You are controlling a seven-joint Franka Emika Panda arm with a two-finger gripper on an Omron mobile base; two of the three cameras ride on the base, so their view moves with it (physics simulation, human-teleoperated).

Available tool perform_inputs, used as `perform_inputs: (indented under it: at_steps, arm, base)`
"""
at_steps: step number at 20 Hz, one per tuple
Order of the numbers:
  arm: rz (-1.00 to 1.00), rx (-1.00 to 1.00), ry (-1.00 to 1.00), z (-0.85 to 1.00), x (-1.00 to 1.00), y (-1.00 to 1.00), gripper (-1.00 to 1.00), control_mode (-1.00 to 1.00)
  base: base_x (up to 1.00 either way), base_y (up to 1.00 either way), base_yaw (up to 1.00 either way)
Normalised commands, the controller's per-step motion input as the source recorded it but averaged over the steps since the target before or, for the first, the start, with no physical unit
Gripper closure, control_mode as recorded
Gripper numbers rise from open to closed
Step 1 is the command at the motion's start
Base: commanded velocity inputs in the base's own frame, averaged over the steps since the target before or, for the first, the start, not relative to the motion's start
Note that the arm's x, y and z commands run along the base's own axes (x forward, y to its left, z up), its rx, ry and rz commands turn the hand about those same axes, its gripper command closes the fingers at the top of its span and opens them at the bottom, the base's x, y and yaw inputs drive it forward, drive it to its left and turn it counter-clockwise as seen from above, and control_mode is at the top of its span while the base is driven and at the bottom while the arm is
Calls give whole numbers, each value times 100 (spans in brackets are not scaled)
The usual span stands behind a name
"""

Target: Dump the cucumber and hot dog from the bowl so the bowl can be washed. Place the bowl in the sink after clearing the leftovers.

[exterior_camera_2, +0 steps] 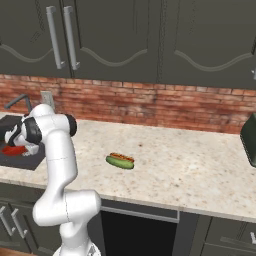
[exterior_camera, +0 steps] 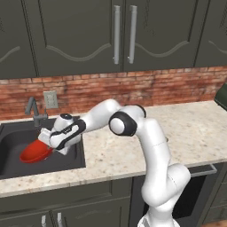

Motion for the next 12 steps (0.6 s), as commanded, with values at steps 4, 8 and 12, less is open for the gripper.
perform_inputs:
  at_steps: [4, 8, 12]
  arm:
    - [-3, -2, 3, -28, 16, 4, 100, -100]
    - [-2, 0, 0, -31, 15, 12, 100, -100]
    - [0, -1, 0, -36, 21, 28, 100, -100]
  base:
    - [0, 0, 0]
    - [0, 0, 0]
    - [0, 0, 0]
